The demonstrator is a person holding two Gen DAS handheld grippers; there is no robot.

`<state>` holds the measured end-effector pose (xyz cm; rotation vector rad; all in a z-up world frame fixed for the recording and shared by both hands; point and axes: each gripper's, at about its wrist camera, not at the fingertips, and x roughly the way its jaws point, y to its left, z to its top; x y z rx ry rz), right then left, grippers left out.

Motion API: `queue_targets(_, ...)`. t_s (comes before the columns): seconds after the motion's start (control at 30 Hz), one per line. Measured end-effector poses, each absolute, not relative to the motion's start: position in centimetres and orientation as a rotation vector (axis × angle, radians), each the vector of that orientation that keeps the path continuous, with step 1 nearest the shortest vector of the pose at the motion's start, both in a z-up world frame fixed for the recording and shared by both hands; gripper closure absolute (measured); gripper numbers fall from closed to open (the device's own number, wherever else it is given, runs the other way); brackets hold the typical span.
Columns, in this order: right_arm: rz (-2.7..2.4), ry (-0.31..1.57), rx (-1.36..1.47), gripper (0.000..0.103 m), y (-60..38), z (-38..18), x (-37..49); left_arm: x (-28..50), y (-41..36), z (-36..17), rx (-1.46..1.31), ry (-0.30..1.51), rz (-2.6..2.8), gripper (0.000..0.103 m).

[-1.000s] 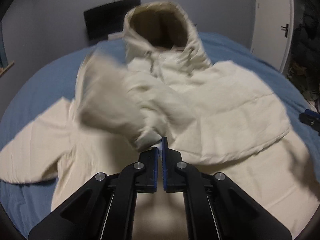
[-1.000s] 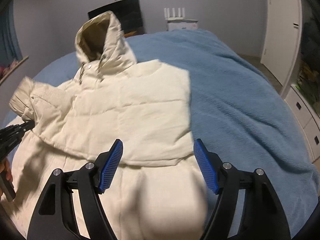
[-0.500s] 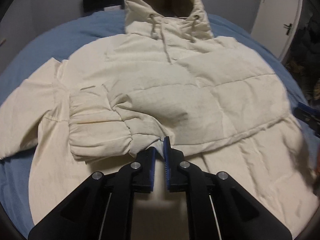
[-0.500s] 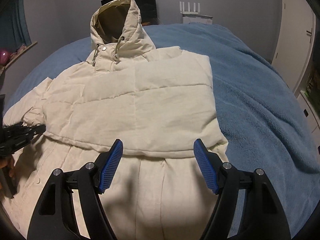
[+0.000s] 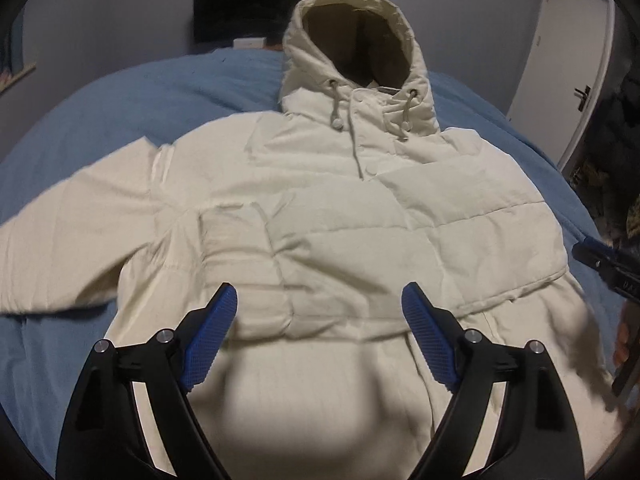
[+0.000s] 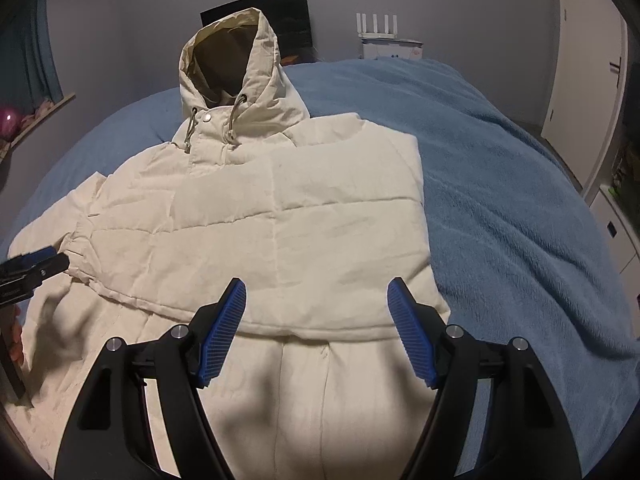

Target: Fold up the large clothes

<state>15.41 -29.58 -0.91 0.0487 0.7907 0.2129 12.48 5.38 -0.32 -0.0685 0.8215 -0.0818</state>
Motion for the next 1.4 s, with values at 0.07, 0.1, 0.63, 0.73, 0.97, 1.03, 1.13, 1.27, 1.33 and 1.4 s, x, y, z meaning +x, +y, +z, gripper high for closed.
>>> queue_targets(0.07, 0.208, 0.788, 0.057, 0.028, -29.6, -1.2, 16.0, 13.5, 4.5, -0.9, -0.050, 0.824, -0.100, 0.019)
queue_targets(0.1, 0.205, 0.789, 0.062, 0.023, -29.7, -1.5, 16.3, 13.9, 4.2, -1.3, -0.040, 0.832, -0.104, 0.019)
queue_targets(0.63, 0.183, 0.920, 0.002, 0.007, -28.5, -8.1, 18.9, 15.1, 2.5, -6.7, 0.077, 0.882, -0.097, 0.006)
queue_targets(0.73, 0.182, 0.900, 0.013, 0.007, -28.6, -8.2, 18.5, 15.1, 2.6, -6.8, 0.076, 0.876, -0.095, 0.006)
queue_targets(0.97, 0.159, 0.921, 0.020, 0.008, -28.7, -7.0, 16.9, 14.6, 1.6, -6.6, 0.169, 0.877, -0.076, 0.006)
queue_targets(1.03, 0.163, 0.909, 0.073, 0.008, -29.1, -5.9, 15.8, 14.1, 2.0, -5.7, 0.184, 0.896, -0.088, 0.006)
queue_targets(1.13, 0.134, 0.834, 0.100, 0.008, -29.3, -3.5, 13.9, 13.4, 4.3, -3.6, 0.120, 0.897, -0.092, 0.006)
queue_targets(1.27, 0.128, 0.725, 0.088, 0.008, -28.0, 0.0, 11.9, 13.2, 10.1, 0.9, -0.014, 0.858, 0.010, 0.006)
queue_targets(1.33, 0.129, 0.680, 0.077, 0.008, -26.9, 1.7, 11.1, 12.6, 13.3, 3.3, -0.056, 0.825, 0.084, 0.006)
queue_targets(1.4, 0.152, 0.651, 0.080, 0.008, -25.7, 3.1, 10.7, 12.0, 15.7, 4.8, -0.076, 0.806, 0.127, 0.006)
